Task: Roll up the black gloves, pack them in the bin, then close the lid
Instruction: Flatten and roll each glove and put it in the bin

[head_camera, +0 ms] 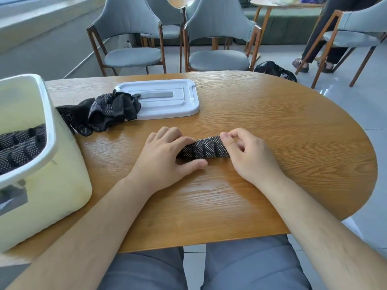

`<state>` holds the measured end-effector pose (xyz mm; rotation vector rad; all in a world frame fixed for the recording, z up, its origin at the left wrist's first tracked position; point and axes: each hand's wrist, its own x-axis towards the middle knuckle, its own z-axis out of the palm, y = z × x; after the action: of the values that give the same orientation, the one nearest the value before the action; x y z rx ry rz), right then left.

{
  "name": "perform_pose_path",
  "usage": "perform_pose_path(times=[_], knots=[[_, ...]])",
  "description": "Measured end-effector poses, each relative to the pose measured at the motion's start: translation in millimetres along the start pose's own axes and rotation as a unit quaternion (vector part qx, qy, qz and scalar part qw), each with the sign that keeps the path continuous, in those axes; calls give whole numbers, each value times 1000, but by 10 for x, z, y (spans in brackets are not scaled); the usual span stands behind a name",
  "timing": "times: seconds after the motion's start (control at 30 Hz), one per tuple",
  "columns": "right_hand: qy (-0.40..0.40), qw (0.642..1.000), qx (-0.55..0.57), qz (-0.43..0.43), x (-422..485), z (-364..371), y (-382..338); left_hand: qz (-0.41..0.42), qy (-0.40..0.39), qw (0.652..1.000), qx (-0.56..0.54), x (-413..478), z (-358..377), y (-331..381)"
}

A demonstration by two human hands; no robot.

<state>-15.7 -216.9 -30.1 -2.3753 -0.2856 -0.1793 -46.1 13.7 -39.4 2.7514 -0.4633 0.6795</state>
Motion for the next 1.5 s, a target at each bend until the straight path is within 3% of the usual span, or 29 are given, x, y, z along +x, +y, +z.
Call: perform_pose_path(times=[0.17, 0.23, 0.33, 0.4, 0.53, 0.6, 0.7, 0.8, 1.07, 1.27, 1.5], knots=[[-69, 996, 18, 55, -123, -83, -146, -1, 0, 1000, -2, -59, -2, -25], [-115, 982, 104, 104, -94, -110, -251, -1, 1, 1000, -2, -48, 2, -13], [-178, 921, 288, 191, 2, -85, -378, -5, 0, 1000, -6, -38, 12, -5], [-176, 903, 340, 194, 37, -13, -384, -7, -2, 1000, -12, -43, 28, -11], [-115, 907, 374, 155, 53, 98, -359, -11, 22, 999, -47, -28, -4, -13], [-103, 901, 395, 145, 55, 121, -344, -57, 54, 992, -95, -35, -55, 53], [-88, 888, 430, 135, 59, 130, -319, -176, 53, 955, -232, -58, -140, 182], [-73, 884, 444, 126, 53, 144, -292, -249, -27, 905, -345, -42, -204, 259], [-98, 882, 453, 86, 27, 117, -296, -315, -44, 734, -600, 30, -208, 213], [-124, 895, 424, 55, 13, 137, -278, -338, -25, 681, -649, 37, -178, 138], [-100, 902, 416, 60, -28, 120, -363, -354, 5, 681, -641, 26, -243, 210]])
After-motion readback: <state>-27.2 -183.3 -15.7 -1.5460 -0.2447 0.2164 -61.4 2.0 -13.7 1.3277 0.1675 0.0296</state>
